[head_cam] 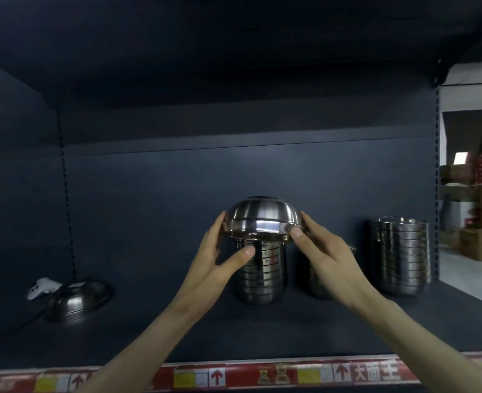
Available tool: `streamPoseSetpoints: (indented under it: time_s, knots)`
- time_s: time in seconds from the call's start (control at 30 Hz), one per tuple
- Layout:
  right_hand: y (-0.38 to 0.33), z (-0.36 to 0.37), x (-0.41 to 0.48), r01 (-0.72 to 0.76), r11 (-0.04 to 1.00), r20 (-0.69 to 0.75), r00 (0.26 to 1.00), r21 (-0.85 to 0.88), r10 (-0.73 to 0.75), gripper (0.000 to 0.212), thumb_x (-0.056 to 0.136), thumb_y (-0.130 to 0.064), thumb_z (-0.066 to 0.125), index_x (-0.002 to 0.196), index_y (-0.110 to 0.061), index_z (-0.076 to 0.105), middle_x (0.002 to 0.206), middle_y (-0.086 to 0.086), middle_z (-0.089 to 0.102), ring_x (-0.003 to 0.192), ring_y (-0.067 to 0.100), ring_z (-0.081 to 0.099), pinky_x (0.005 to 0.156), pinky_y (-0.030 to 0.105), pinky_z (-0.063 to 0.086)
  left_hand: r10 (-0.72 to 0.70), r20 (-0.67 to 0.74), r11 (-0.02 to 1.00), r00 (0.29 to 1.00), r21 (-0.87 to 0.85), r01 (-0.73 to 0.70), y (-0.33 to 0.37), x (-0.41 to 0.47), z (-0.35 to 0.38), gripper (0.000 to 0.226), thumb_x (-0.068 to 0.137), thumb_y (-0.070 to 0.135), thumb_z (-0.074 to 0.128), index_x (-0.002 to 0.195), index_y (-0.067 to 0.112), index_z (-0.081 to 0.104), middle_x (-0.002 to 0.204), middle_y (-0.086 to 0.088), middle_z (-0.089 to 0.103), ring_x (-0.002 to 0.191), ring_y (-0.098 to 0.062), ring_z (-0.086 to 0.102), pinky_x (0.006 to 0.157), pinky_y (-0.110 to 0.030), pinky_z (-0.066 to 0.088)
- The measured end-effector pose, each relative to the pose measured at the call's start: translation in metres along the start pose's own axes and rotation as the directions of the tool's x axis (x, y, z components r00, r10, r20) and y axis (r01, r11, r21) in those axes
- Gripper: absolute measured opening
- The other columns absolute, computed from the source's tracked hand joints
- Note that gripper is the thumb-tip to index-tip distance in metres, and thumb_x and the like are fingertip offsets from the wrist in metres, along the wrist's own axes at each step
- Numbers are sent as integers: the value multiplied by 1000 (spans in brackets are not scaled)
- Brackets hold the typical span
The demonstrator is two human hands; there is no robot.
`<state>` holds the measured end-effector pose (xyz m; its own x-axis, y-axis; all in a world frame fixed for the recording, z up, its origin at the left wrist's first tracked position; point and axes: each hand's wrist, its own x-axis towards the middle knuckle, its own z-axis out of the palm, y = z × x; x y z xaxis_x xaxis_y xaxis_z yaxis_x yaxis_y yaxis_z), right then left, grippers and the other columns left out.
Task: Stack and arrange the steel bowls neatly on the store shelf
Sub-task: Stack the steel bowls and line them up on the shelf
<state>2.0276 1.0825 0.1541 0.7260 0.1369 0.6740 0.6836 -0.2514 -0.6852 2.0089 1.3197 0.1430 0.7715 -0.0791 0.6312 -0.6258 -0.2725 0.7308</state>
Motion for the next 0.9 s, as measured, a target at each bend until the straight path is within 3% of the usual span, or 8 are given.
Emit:
streamPoseSetpoints:
  time_s: [0.1, 0.2, 0.3, 0.43, 0.53, 0.63, 0.8, 0.9]
  knots:
    - [-4, -4, 5, -21, 985, -7, 1000, 172, 23, 30, 110, -39, 52, 132, -33, 71, 127, -21, 76, 126, -6, 65, 116, 26, 43, 52, 62, 988, 997, 142, -60, -5, -6, -2, 106, 83, 54, 81, 161, 64, 9, 166, 41, 19, 155, 13, 17, 126, -28, 20]
    - [-7, -8, 14, -223, 920, 59, 975, 322, 215, 40, 108, -49, 52, 120, -24, 81, 117, -7, 82, 118, 9, 73, 117, 40, 46, 108, 87, 946, 990, 297, -130, -8, -10, -3, 123, 86, 27, 88, 159, 65, -4, 170, 39, 9, 157, 12, 10, 129, -26, 17]
    - [-11, -13, 18, -378, 840, 98, 924, 389, 370, 47, 104, -56, 52, 112, -23, 84, 113, 3, 83, 112, 21, 75, 110, 40, 49, 182, 120, 884, 976, 415, -216, -9, -11, -5, 131, 88, 13, 86, 164, 52, -13, 174, 31, -2, 160, 8, 4, 129, -17, 12]
    - [-10, -19, 17, -484, 792, 172, 874, 372, 453, 61, 100, -68, 50, 118, -19, 82, 115, 9, 81, 110, 27, 74, 99, 39, 54, 259, 133, 831, 957, 474, -291, -8, -9, -6, 134, 88, 15, 87, 161, 55, -19, 174, 30, -9, 160, 9, 1, 121, -3, 8]
    - [-6, -19, 15, -516, 776, 187, 856, 363, 482, 66, 99, -70, 49, 120, -16, 80, 111, 12, 80, 106, 29, 76, 91, 38, 56, 271, 95, 852, 958, 440, -285, -6, -5, -4, 135, 85, 18, 90, 159, 62, -14, 172, 36, -6, 157, 15, 1, 118, 1, 7]
    - [-2, -16, 15, -523, 775, 187, 852, 354, 490, 68, 100, -70, 48, 125, -14, 78, 119, 16, 78, 111, 31, 75, 95, 38, 56, 248, 77, 879, 966, 401, -258, -8, -1, -5, 134, 82, 18, 92, 159, 64, -7, 171, 38, 2, 157, 15, 6, 119, 0, 9]
    - [4, -12, 17, -530, 757, 211, 847, 382, 487, 68, 100, -71, 48, 126, -16, 78, 125, 14, 77, 119, 31, 72, 105, 42, 54, 225, 35, 902, 974, 370, -222, -15, 4, -14, 133, 72, 26, 99, 163, 56, 7, 169, 35, 21, 156, 10, 22, 127, -14, 22]
    - [6, -5, 19, -490, 769, 196, 871, 409, 451, 65, 101, -70, 46, 125, -19, 78, 121, 5, 80, 120, 26, 72, 111, 45, 52, 174, -14, 953, 985, 255, -164, -18, 8, -18, 136, 56, 29, 106, 160, 55, 22, 158, 38, 41, 150, 10, 36, 123, -19, 31]
